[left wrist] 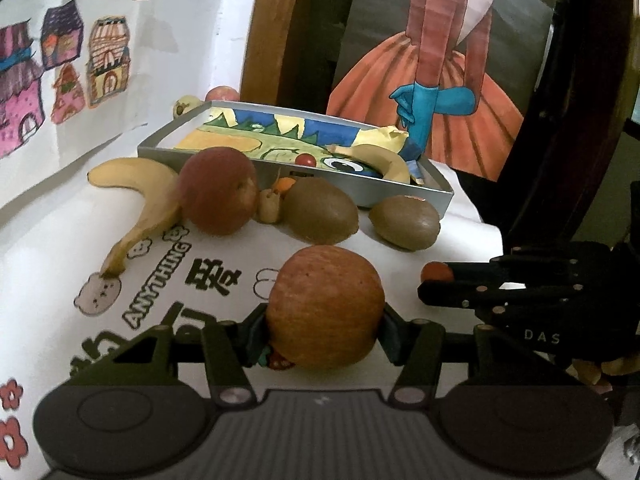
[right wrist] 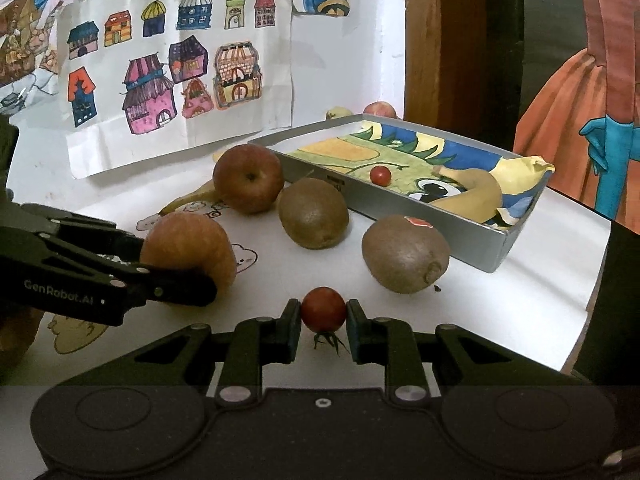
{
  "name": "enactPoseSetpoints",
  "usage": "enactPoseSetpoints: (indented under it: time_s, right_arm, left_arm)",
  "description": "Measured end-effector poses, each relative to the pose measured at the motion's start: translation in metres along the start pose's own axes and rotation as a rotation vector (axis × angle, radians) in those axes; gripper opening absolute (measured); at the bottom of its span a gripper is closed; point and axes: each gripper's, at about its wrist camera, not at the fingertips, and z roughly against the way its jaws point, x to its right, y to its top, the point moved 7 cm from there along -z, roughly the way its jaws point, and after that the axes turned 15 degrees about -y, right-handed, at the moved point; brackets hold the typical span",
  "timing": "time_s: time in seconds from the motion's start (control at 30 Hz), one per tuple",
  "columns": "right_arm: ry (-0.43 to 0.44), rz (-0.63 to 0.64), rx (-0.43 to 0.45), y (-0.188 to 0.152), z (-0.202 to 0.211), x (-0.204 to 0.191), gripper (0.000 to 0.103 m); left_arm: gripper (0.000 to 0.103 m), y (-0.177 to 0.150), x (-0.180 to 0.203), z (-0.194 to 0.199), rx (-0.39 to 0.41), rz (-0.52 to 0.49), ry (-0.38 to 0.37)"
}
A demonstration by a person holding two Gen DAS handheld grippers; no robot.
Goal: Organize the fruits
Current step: 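Close the left tool on the apple and lift it while the right tool lifts the tomato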
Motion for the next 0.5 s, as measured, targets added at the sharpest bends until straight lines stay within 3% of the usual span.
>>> enactPoseSetpoints:
  time_s: [0.2, 0.5]
  right_arm:
    - [0.004, -0.025, 0.021, 0.002, 0.011, 0.000, 0.025]
    - [-0.001, -0.042, 0.074, 0.013, 0.029, -0.004, 0.025]
  left_arm:
    - [0.059, -0.001, 0.001, 0.013, 0.032, 0.026, -0.011]
    - [0.059, 0.023, 0.015, 0.036, 0.131, -0.001, -0.021]
